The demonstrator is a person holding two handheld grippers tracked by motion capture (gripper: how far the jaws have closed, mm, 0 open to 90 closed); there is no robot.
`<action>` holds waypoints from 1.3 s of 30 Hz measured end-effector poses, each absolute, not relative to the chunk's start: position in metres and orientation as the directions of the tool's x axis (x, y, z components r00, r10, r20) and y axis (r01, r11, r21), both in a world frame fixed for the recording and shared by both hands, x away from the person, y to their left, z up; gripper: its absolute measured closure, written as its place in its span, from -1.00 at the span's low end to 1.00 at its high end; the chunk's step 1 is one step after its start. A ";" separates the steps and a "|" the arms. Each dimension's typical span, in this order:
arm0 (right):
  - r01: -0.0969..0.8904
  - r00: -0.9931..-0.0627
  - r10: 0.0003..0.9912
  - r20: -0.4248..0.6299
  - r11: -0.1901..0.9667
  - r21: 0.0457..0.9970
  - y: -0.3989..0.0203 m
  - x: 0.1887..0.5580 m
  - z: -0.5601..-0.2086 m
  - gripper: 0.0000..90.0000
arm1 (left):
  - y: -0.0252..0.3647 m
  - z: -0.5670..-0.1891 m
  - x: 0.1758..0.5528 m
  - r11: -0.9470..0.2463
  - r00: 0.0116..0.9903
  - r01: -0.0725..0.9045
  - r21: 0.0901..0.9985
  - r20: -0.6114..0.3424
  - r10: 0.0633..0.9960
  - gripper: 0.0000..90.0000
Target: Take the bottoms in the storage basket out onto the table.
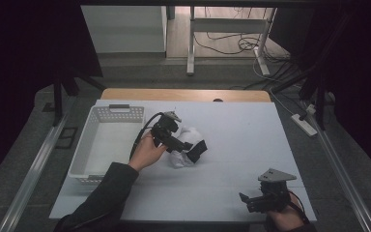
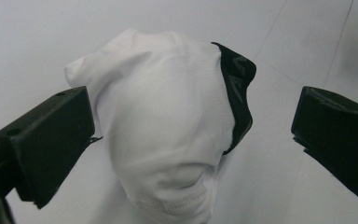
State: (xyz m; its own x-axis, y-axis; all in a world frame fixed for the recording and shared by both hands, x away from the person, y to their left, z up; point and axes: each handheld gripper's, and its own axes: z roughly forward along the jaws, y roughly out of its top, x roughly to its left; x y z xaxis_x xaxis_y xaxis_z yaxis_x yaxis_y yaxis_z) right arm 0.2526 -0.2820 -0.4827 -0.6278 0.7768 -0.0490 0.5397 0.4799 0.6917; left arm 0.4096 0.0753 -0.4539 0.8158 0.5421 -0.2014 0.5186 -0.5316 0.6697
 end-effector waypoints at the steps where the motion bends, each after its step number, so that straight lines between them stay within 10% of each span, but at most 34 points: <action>1: 0.540 -0.628 0.777 -0.049 0.480 0.692 -0.282 0.253 -0.483 -1.00 | 0.076 -0.453 0.409 -0.532 0.817 0.516 0.672 -0.198 0.542 -1.00; 39: 0.536 -0.632 0.774 -0.049 0.482 0.693 -0.282 0.252 -0.483 -1.00 | 0.106 -0.454 0.389 -0.487 0.810 0.489 0.723 -0.170 0.561 -0.99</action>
State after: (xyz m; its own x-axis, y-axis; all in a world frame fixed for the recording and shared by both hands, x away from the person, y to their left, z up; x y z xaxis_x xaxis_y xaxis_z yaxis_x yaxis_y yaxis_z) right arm 0.2524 -0.2823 -0.4825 -0.6317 0.7736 -0.0489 0.5365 0.4819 0.6928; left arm 0.3895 0.1063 -0.4545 0.8102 0.5610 -0.1698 0.4890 -0.4873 0.7234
